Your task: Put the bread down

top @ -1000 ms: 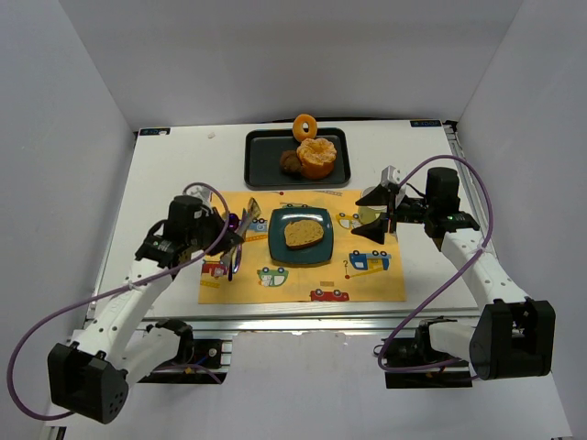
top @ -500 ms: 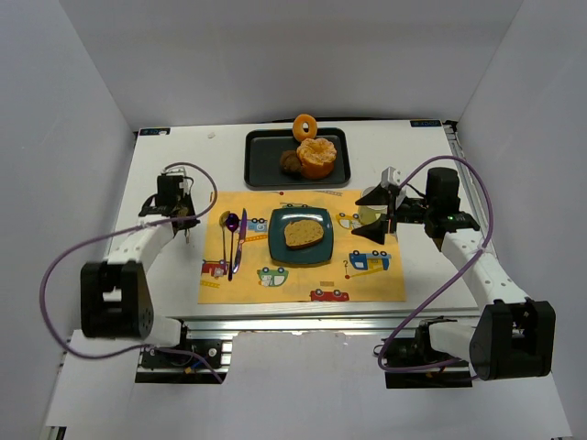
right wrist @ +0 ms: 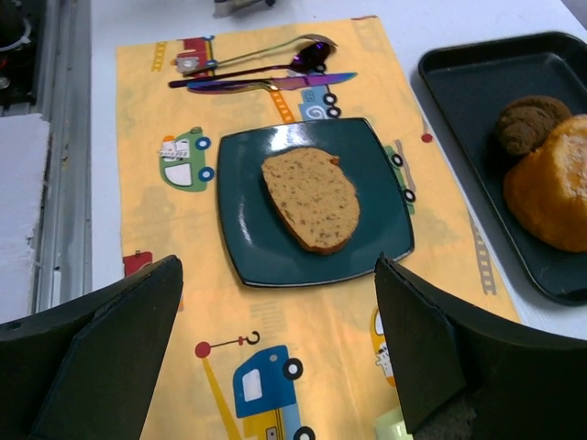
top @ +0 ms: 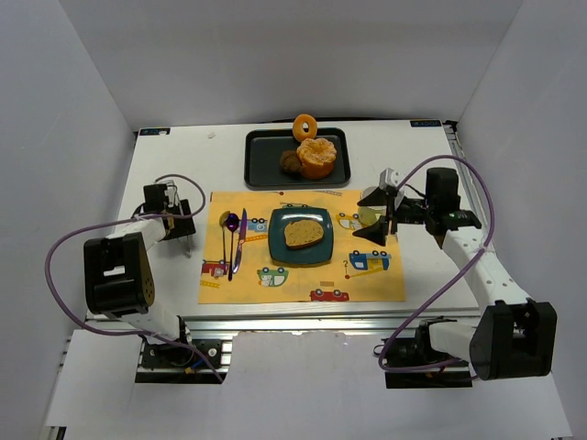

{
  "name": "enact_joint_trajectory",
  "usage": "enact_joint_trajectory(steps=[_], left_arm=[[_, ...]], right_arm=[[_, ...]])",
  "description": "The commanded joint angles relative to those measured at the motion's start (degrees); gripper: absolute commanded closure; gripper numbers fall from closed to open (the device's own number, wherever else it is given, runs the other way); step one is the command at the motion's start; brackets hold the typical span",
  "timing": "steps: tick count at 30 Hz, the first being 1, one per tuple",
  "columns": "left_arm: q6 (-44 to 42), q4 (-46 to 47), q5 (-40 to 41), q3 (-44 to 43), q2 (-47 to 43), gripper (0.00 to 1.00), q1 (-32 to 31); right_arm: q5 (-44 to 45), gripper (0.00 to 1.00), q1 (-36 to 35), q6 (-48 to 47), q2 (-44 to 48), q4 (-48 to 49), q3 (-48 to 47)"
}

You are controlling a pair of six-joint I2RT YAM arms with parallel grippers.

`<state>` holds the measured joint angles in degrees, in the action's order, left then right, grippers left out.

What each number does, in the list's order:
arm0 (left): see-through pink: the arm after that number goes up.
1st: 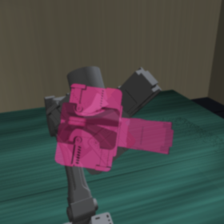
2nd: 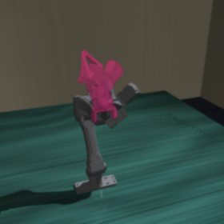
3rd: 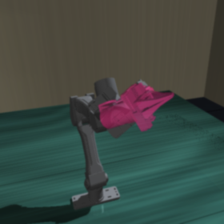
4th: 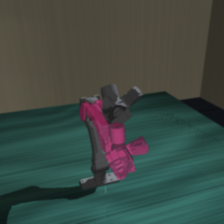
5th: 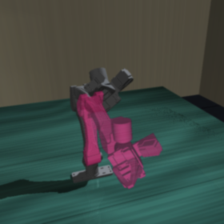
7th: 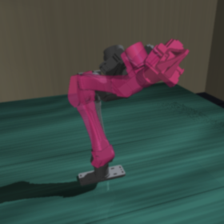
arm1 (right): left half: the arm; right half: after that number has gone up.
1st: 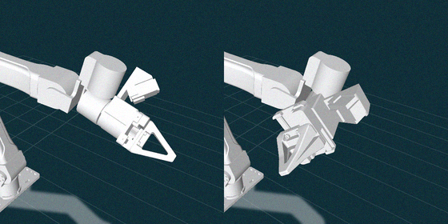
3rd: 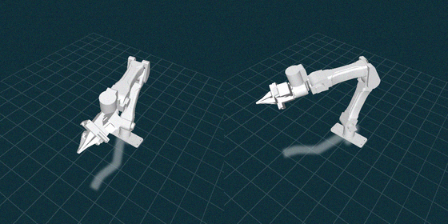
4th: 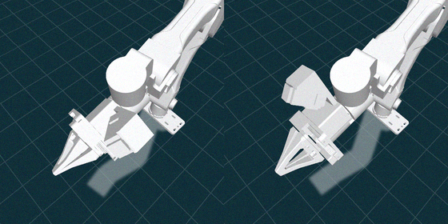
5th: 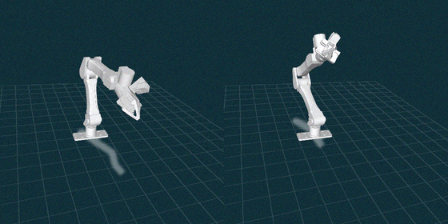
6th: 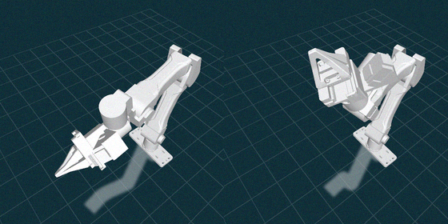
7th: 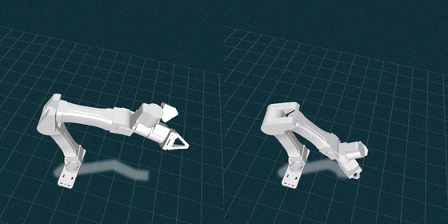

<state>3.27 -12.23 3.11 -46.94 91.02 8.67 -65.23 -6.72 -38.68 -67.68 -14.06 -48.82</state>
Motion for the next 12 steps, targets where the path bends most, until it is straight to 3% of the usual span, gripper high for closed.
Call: enact_joint_trajectory(steps=[1,2,3,6,9,11,12], left_arm=[[0.6,-0.4,-1.6,2.1,-3.7,0.13,0.2],[1.2,-0.4,-1.6,2.6,-5.9,0.09,0.2],[1.7,-0.5,-1.4,3.6,-7.2,0.02,0.3],[4.4,-0.8,-1.5,5.5,-13.8,0.02,0.3],[8.3,0.9,-2.8,7.3,-22.4,0.03,0.4],[11.7,3.2,-5.7,9.3,-26.6,0.14,0.4],[12.5,3.8,-6.9,9.8,-28.3,0.25,0.4]], right_arm=[[4.5,0.11,-0.4,4.3,-1.7,-1.2,-4.3],[7.7,0.11,-1.0,6.8,-2.2,0.4,-4.9],[16.9,0.11,-2.4,13.8,-2.5,1.7,-5.4],[34.1,0.1,-5.3,20.6,-5.8,-0.8,-10.3],[36.4,0.1,-5.3,21.8,-9.2,-3.3,-14.8],[35.6,0.11,-5.4,22.7,-9.8,-1.7,-14.7],[33.1,0.1,-5.4,22.7,-9.8,-0.5,-13.9]])
